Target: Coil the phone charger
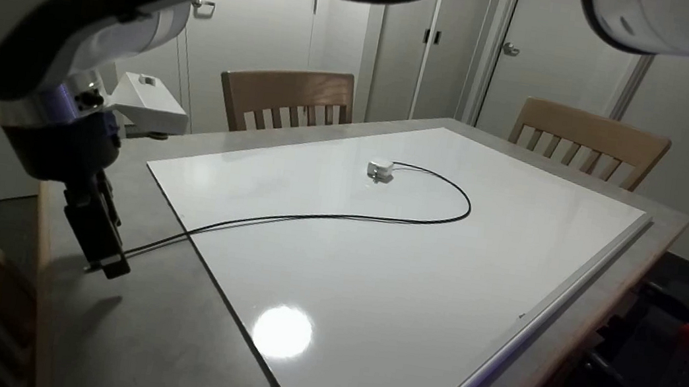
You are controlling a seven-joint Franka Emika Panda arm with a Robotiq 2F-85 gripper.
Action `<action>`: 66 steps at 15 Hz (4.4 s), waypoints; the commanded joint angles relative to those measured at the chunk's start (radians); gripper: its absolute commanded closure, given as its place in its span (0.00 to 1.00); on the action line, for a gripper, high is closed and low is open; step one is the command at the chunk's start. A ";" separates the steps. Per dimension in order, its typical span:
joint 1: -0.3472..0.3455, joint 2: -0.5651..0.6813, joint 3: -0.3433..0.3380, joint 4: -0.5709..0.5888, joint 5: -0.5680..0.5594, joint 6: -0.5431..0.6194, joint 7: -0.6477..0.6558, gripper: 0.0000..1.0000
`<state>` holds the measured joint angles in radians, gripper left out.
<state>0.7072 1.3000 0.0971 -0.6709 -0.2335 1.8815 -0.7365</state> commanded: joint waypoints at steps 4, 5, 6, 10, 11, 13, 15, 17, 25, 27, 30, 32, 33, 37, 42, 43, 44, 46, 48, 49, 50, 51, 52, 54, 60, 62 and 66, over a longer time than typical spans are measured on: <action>0.008 0.043 -0.010 0.048 -0.007 0.027 0.025 0.00; 0.008 0.044 -0.010 0.048 -0.007 0.029 0.028 0.00; 0.008 0.045 -0.011 0.047 -0.007 0.033 0.032 0.11; 0.007 0.046 -0.010 0.046 -0.006 0.042 0.039 0.47; 0.007 0.046 -0.010 0.045 -0.007 0.044 0.040 0.56; 0.008 0.046 -0.010 0.048 -0.007 0.046 0.041 0.70; 0.008 0.047 -0.011 0.050 -0.007 0.049 0.043 0.84; 0.009 0.046 -0.012 0.050 -0.009 0.047 0.046 0.98; 0.007 0.032 -0.025 0.037 -0.006 0.014 0.131 0.98; 0.005 0.024 -0.037 0.029 -0.014 0.013 0.172 0.98; -0.001 0.016 -0.060 0.023 -0.016 0.003 0.223 0.98; -0.003 0.011 -0.079 0.021 -0.017 -0.009 0.248 0.98; -0.004 0.007 -0.089 0.018 -0.017 -0.018 0.259 0.98; -0.005 -0.011 -0.122 0.018 -0.015 -0.049 0.305 0.98; 0.001 -0.036 -0.145 0.017 -0.005 -0.092 0.415 0.98; 0.002 -0.044 -0.145 0.011 -0.003 -0.100 0.443 0.98; 0.003 -0.050 -0.145 0.005 -0.003 -0.108 0.468 0.98; 0.007 -0.059 -0.140 -0.008 -0.008 -0.113 0.482 0.98; 0.000 -0.021 -0.134 0.040 -0.005 -0.095 0.460 0.91; 0.004 -0.023 -0.133 0.040 -0.005 -0.101 0.458 0.91; 0.007 -0.024 -0.133 0.040 -0.005 -0.106 0.457 0.91; 0.009 -0.025 -0.133 0.040 -0.005 -0.110 0.457 0.91; 0.010 -0.026 -0.133 0.039 -0.005 -0.113 0.457 0.91; 0.010 -0.027 -0.133 0.039 -0.005 -0.114 0.457 0.91; -0.007 -0.045 -0.172 0.006 -0.009 -0.140 0.585 0.98; -0.020 -0.054 -0.191 -0.009 -0.006 -0.145 0.646 0.98; -0.058 -0.074 -0.220 -0.046 0.004 -0.146 0.777 0.98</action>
<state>0.6682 1.2732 -0.1065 -0.6468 -0.2387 1.7487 -0.0367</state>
